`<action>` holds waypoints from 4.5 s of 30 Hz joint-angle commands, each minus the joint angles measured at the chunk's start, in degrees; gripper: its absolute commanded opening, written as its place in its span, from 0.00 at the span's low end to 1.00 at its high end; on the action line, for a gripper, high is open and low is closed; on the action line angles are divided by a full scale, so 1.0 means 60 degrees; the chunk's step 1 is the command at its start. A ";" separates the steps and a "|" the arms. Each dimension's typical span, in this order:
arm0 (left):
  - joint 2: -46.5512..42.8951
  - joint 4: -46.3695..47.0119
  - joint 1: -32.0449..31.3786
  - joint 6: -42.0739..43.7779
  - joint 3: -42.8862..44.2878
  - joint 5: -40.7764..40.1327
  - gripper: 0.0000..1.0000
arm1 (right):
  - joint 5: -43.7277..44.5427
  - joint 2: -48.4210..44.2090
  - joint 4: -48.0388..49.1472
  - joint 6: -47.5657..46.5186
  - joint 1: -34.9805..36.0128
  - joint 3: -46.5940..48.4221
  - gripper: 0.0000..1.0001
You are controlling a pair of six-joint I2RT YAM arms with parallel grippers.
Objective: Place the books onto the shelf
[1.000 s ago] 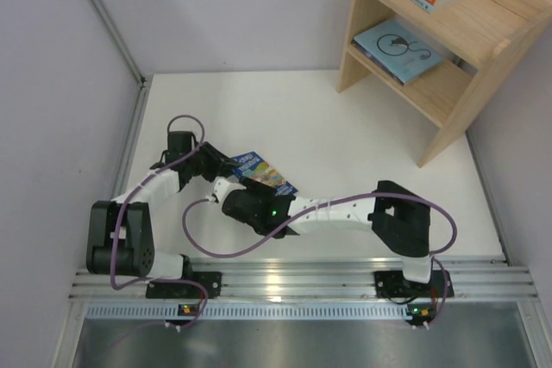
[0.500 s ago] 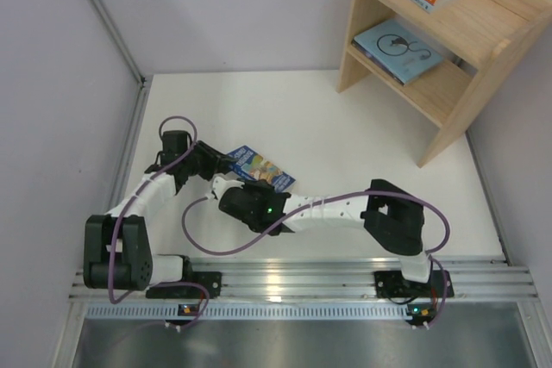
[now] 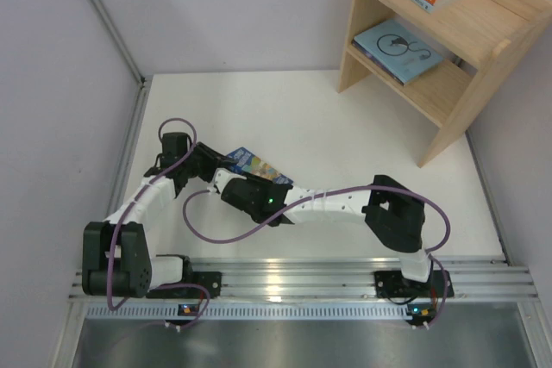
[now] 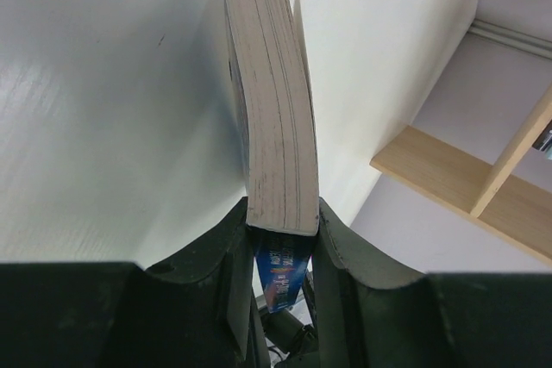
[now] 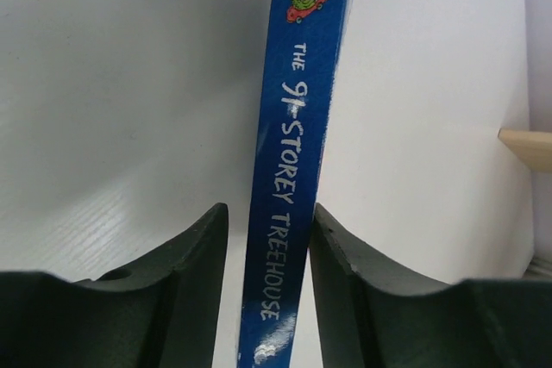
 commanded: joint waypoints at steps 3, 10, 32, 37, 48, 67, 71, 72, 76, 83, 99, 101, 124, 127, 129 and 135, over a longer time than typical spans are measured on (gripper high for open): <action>-0.0512 0.0707 -0.0092 -0.0487 -0.0135 0.1026 0.00 | -0.0751 0.0002 -0.0082 0.0534 -0.0384 0.0487 0.30; -0.0717 0.0912 -0.0092 -0.0664 -0.0194 0.1274 0.00 | -0.0738 -0.0174 -0.0155 0.0242 -0.0955 0.0663 0.00; -0.0819 -0.1126 0.1036 0.0594 0.4306 -0.0292 0.77 | 0.1417 -0.2547 0.0268 -0.7250 -0.3138 0.6181 0.00; -0.0938 -0.0843 0.0861 0.1517 0.3438 -0.0350 0.78 | 0.1343 -0.2665 0.2012 -0.9190 -0.3738 0.7194 0.00; 0.0132 -0.0816 -0.1073 0.2617 0.3130 -0.0893 0.77 | -0.0369 -0.2357 0.3287 -1.1111 -0.6913 0.7959 0.00; 0.0953 -0.0655 -0.2890 0.2735 0.3410 -0.1596 0.77 | -0.3095 -0.0189 0.2306 -0.8345 -1.0038 0.9013 0.03; 0.0894 -0.0713 -0.2890 0.2749 0.3541 -0.1509 0.78 | -0.3300 -0.0159 0.2116 -0.7159 -1.0141 0.9013 0.26; 0.0879 -0.0800 -0.2890 0.2749 0.3628 -0.1508 0.78 | -0.3416 -0.0188 0.2014 -0.6851 -1.0170 0.8998 0.35; 0.0573 -0.0947 -0.2890 0.2779 0.3425 -0.1713 0.79 | -0.3899 -0.0291 0.1647 -0.5694 -1.0243 0.9057 0.43; 0.0746 -0.0845 -0.2890 0.2881 0.3380 -0.1567 0.80 | -0.4896 -0.0291 0.0900 -0.3641 -1.0784 0.9481 0.52; 0.0762 -0.0772 -0.2890 0.3013 0.3146 -0.1523 0.79 | -0.6786 -0.0262 0.1046 -0.1751 -1.0990 0.9672 0.72; 0.0762 -0.0757 -0.2876 0.3013 0.3117 -0.1523 0.79 | -0.6830 -0.0189 0.1061 -0.1721 -1.0990 0.9759 0.70; 0.0777 -0.0625 -0.2876 0.2925 0.2941 -0.1552 0.78 | -0.6172 0.0060 0.0782 -0.0681 -1.1605 0.9672 0.45; 0.0719 -0.0610 -0.2876 0.2925 0.2926 -0.1581 0.78 | -0.6376 0.0060 0.0768 -0.0520 -1.1591 0.9643 0.45; 0.0718 -0.0596 -0.2890 0.2925 0.2911 -0.1581 0.78 | -0.6391 0.0089 0.0724 -0.0389 -1.1605 0.9657 0.45; 0.0703 -0.0582 -0.2876 0.2896 0.2897 -0.1596 0.78 | -0.6289 0.0206 0.0884 0.0182 -1.1562 0.9643 0.41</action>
